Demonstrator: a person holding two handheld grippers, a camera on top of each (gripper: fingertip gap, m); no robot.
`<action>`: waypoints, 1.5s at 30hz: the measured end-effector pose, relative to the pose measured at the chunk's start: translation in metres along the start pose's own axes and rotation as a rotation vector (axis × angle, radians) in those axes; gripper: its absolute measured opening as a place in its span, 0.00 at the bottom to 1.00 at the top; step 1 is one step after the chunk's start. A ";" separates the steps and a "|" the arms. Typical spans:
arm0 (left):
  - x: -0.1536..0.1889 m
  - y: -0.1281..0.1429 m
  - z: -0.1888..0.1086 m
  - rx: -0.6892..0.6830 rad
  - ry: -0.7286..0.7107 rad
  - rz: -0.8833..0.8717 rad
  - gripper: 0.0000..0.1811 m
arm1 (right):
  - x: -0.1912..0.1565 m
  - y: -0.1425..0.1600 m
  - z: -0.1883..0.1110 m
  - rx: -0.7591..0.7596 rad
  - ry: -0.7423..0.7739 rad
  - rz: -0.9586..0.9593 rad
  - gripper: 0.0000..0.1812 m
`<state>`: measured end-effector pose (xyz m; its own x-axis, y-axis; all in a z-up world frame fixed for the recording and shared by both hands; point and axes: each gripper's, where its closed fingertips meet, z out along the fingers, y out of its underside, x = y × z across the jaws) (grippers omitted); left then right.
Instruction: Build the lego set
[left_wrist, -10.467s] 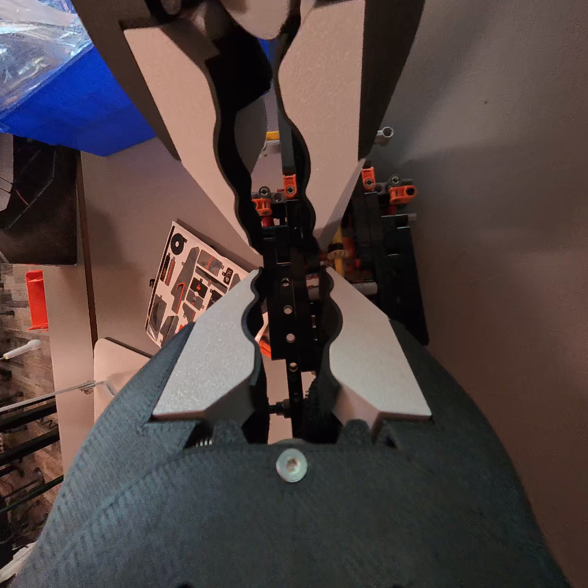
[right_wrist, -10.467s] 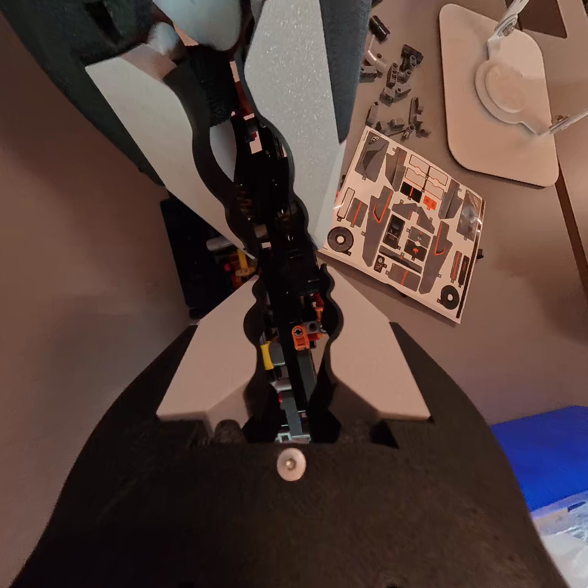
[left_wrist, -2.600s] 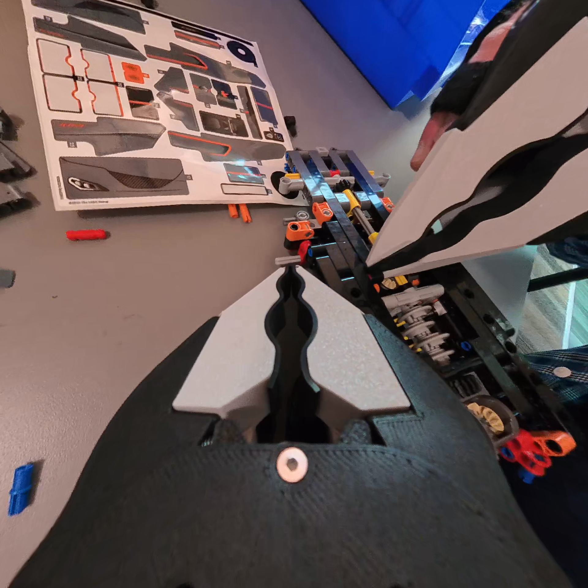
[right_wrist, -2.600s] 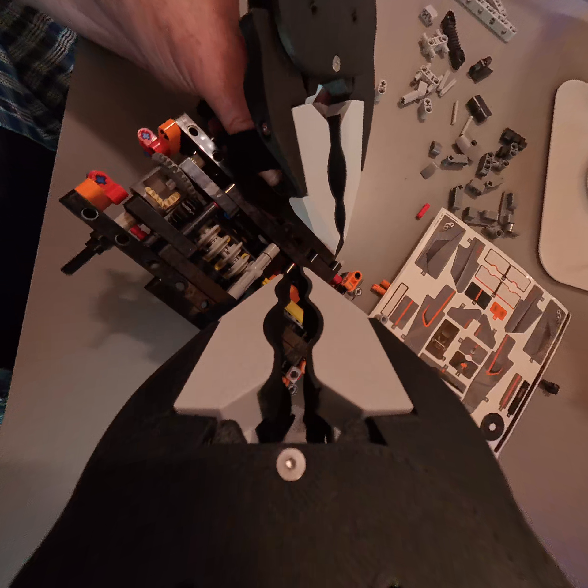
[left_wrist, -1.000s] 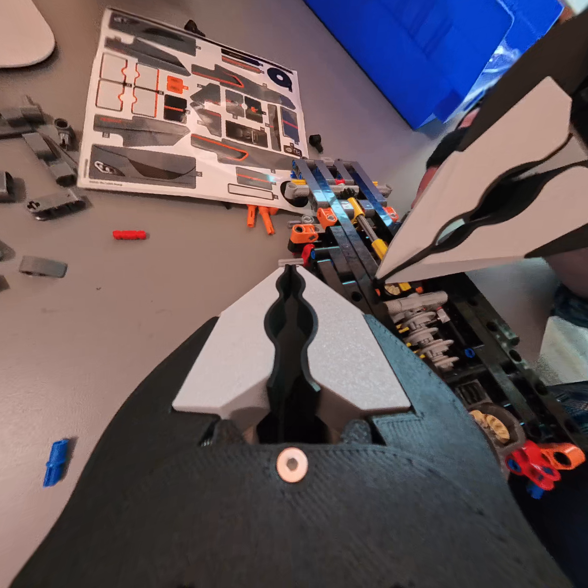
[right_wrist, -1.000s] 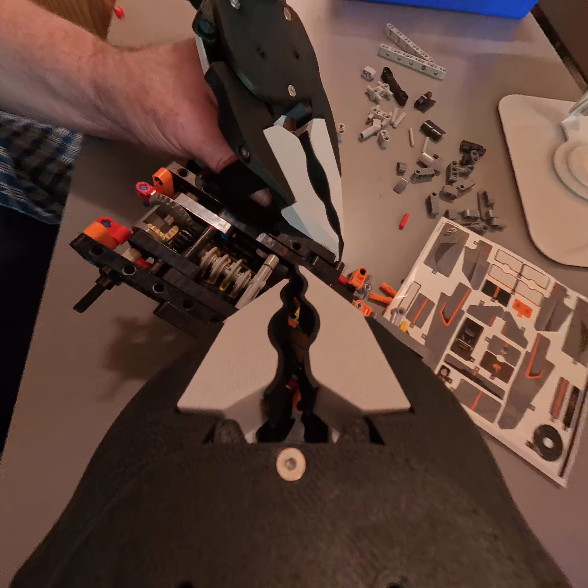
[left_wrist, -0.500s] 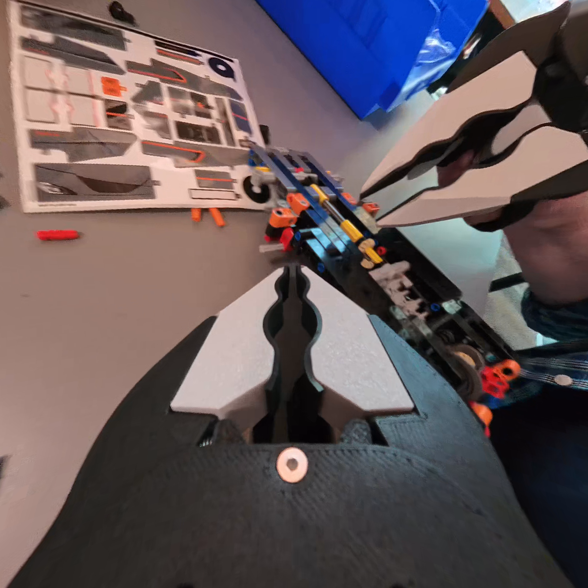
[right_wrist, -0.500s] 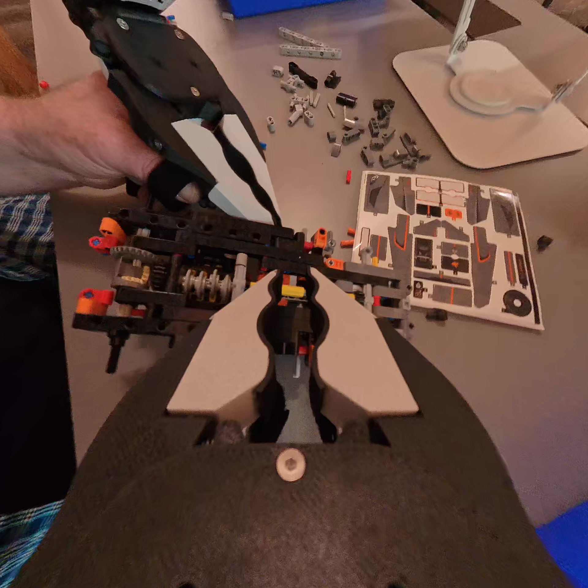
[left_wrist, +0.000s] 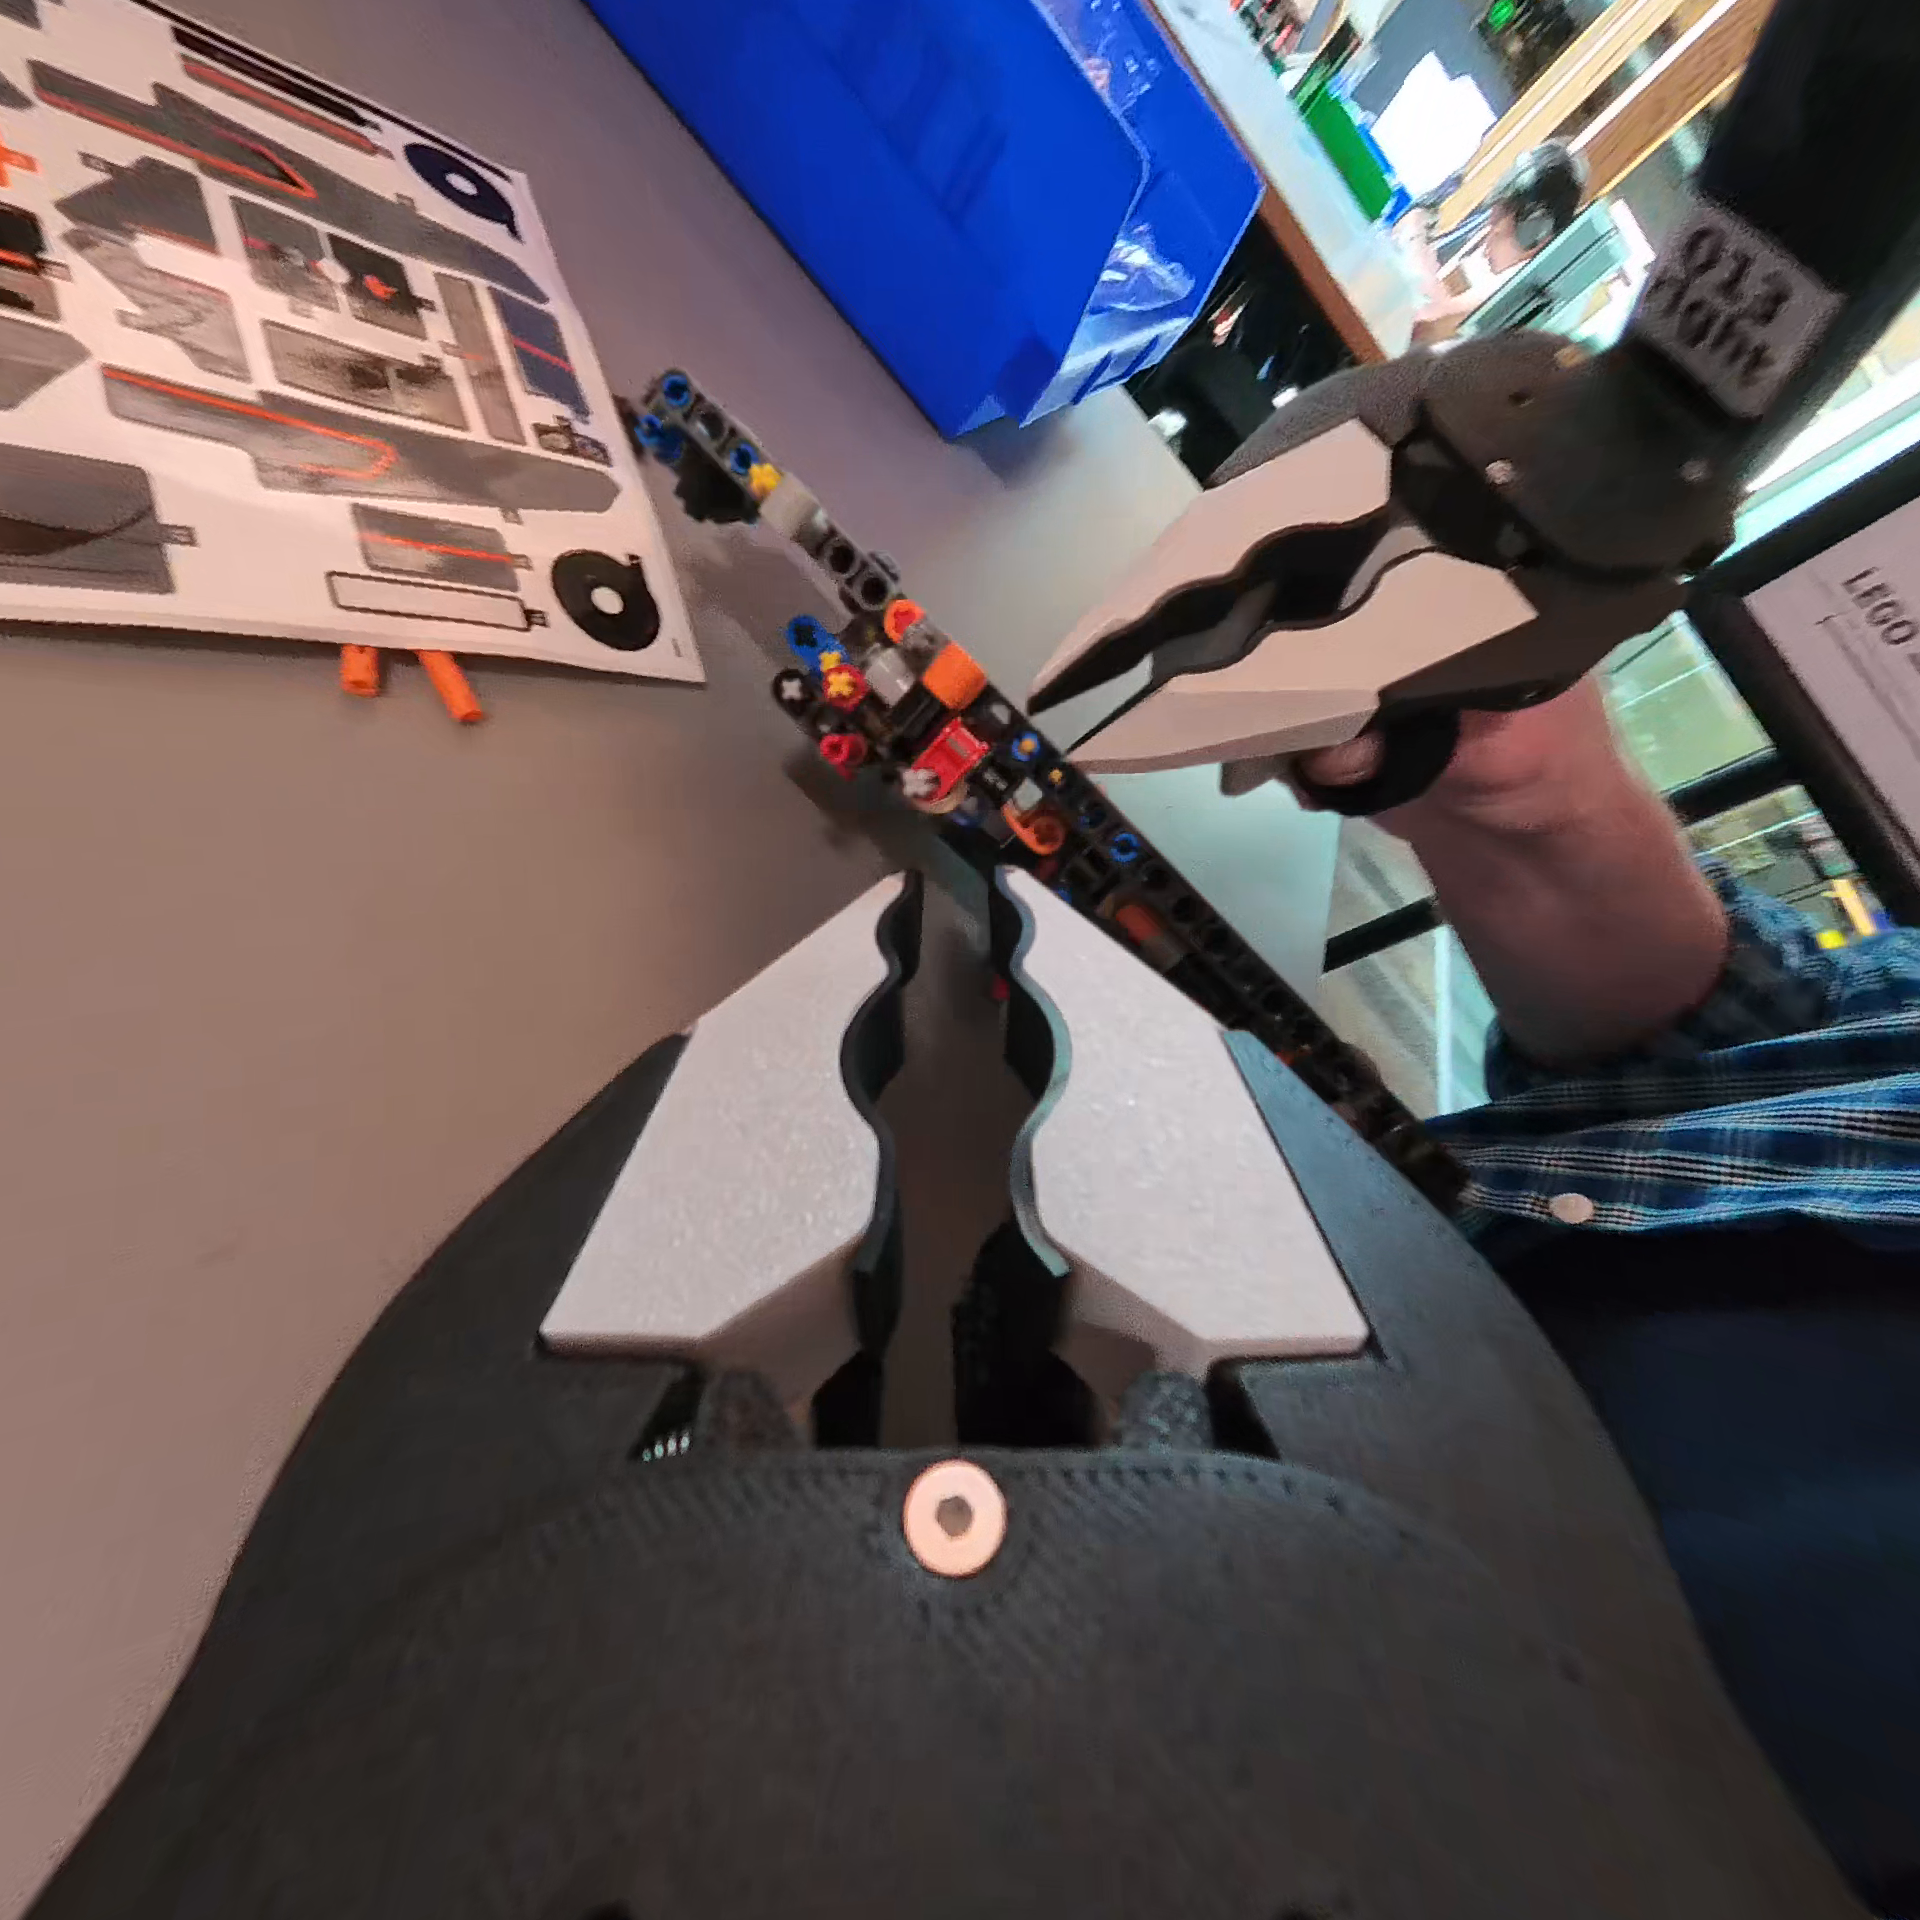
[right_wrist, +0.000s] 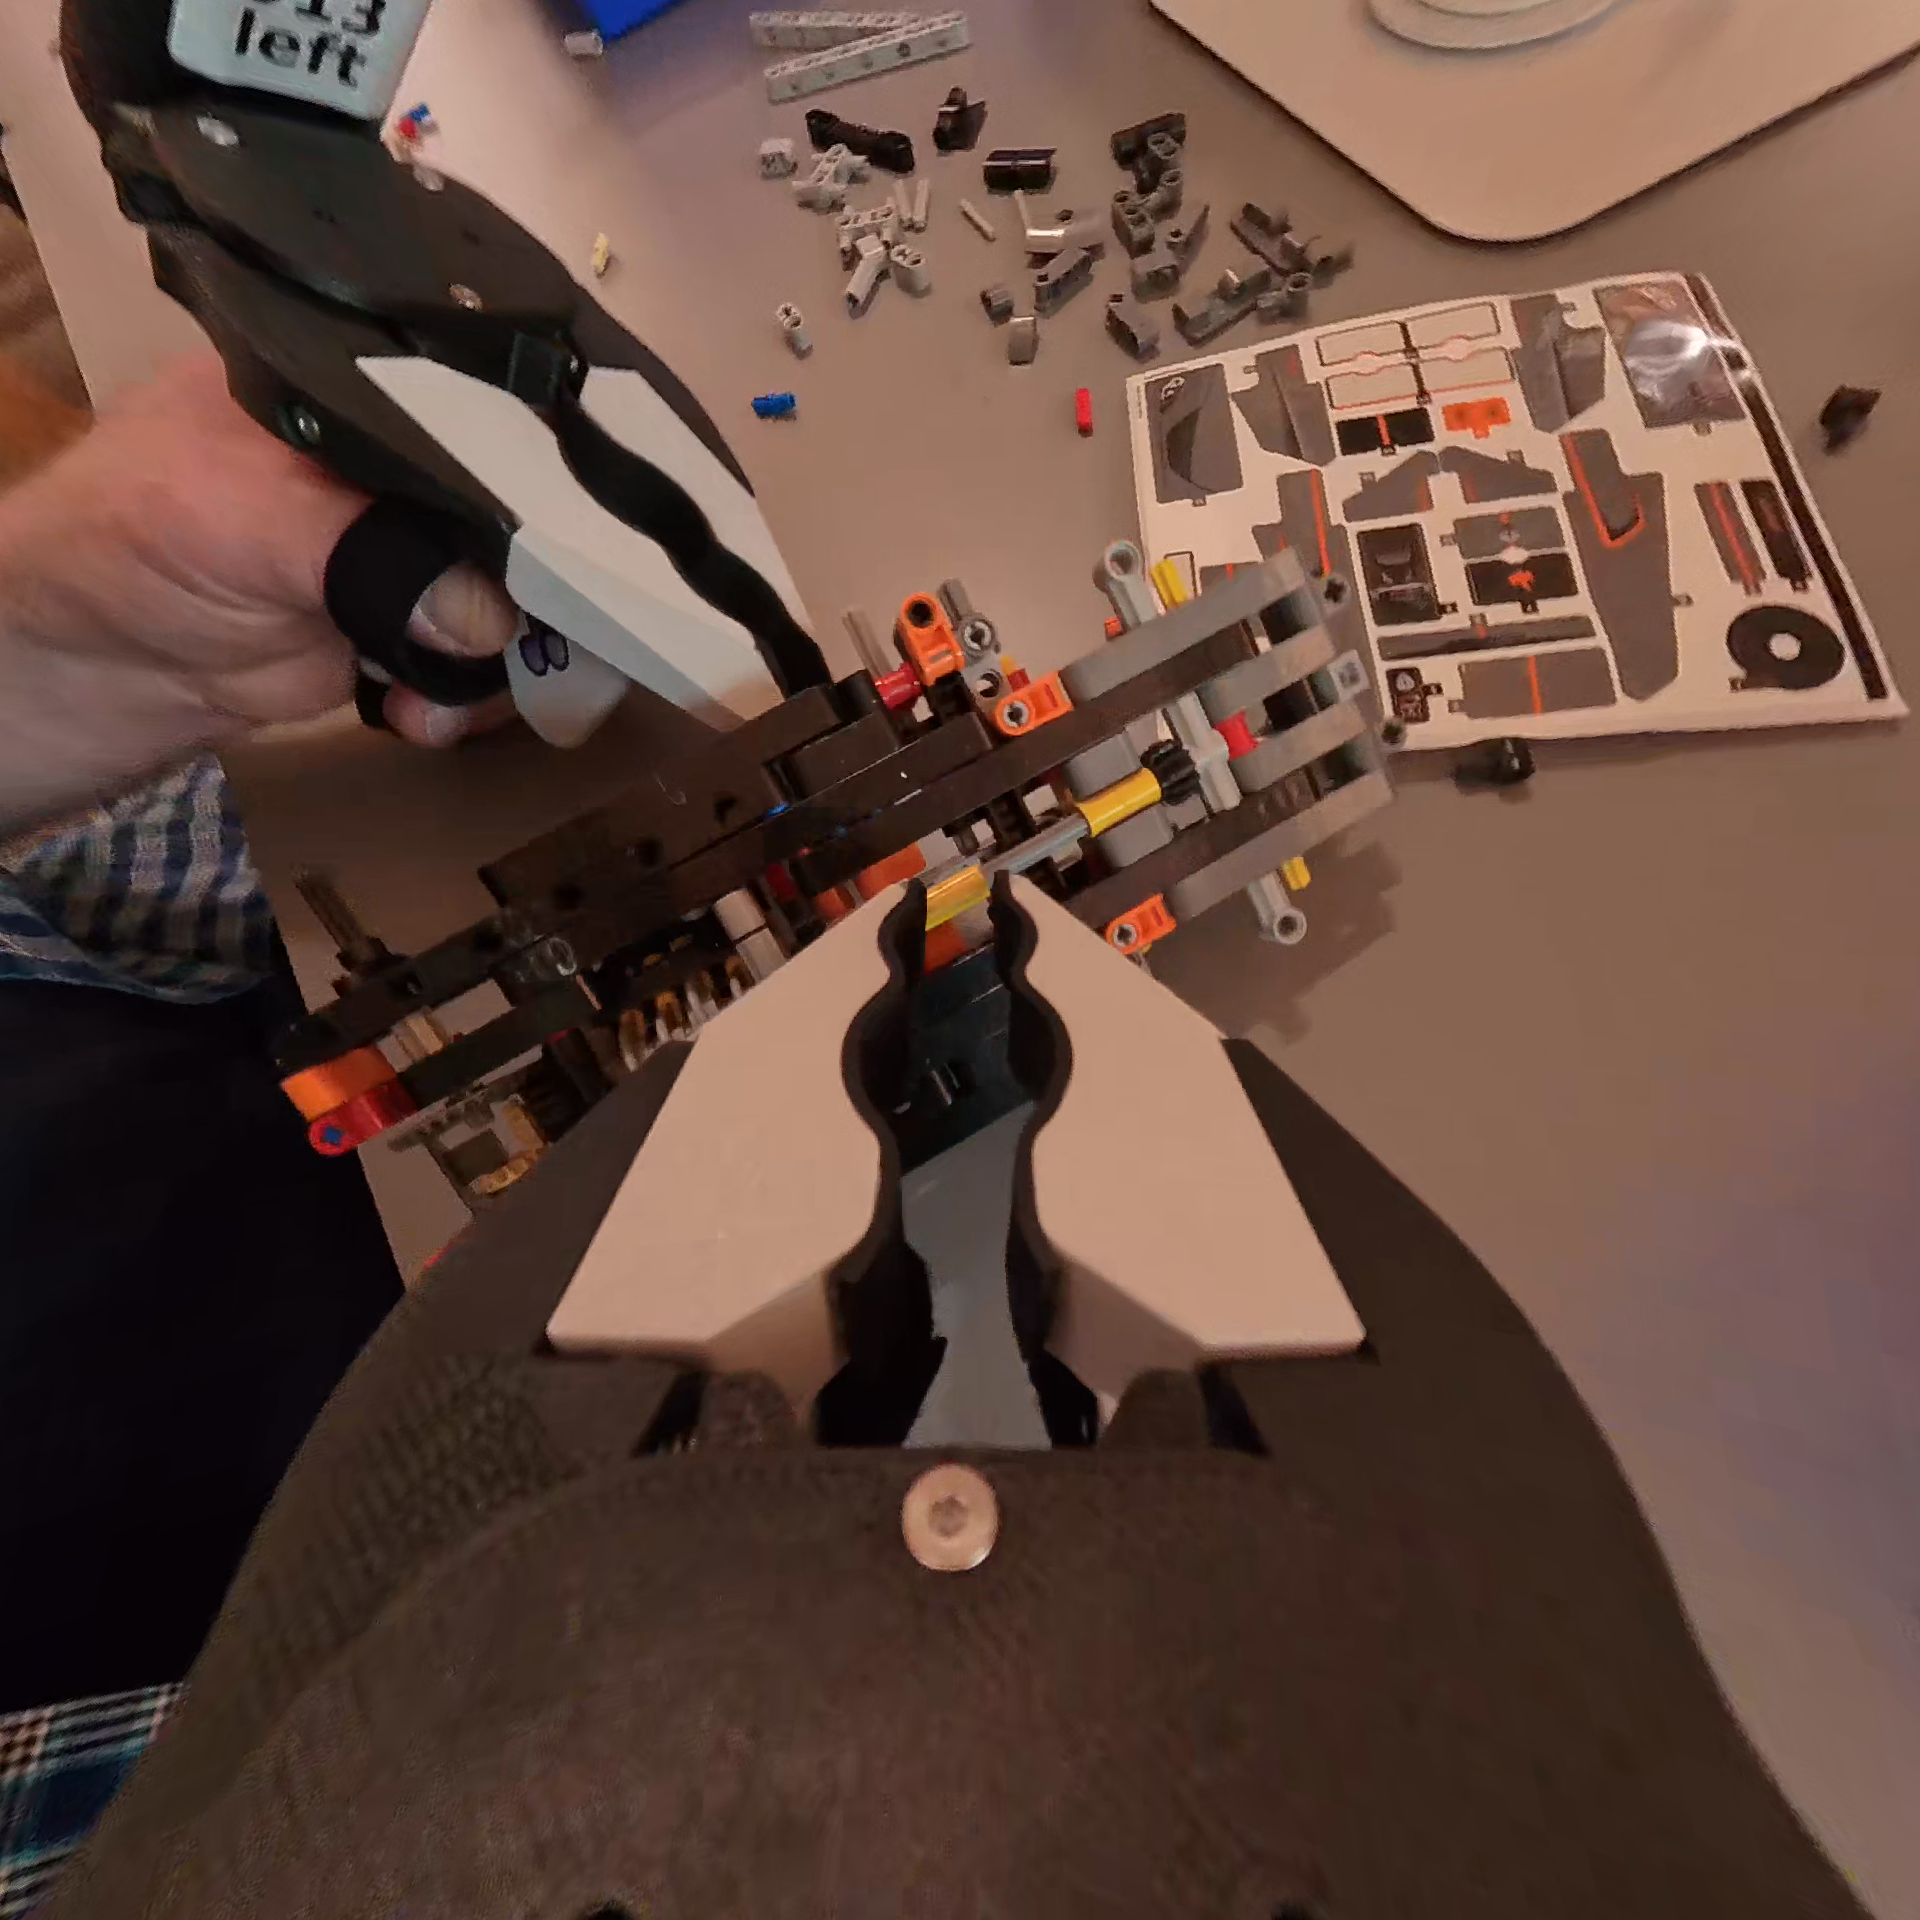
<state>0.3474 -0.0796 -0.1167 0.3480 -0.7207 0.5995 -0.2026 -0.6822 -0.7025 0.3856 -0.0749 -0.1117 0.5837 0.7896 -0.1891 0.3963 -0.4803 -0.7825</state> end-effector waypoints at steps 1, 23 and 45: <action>0.003 -0.002 0.001 0.015 0.011 -0.005 0.07 | 0.000 0.001 -0.001 0.015 -0.006 0.026 0.06; 0.061 0.009 0.033 0.044 0.068 0.076 0.07 | -0.034 0.009 -0.039 0.153 -0.074 0.385 0.31; 0.081 0.031 0.049 -0.017 0.167 0.051 0.07 | -0.034 0.023 -0.034 -0.004 -0.133 0.366 0.19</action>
<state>0.4145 -0.1533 -0.1086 0.1798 -0.7638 0.6198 -0.2322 -0.6453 -0.7278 0.3990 -0.1256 -0.1035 0.5900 0.6083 -0.5308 0.1819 -0.7407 -0.6467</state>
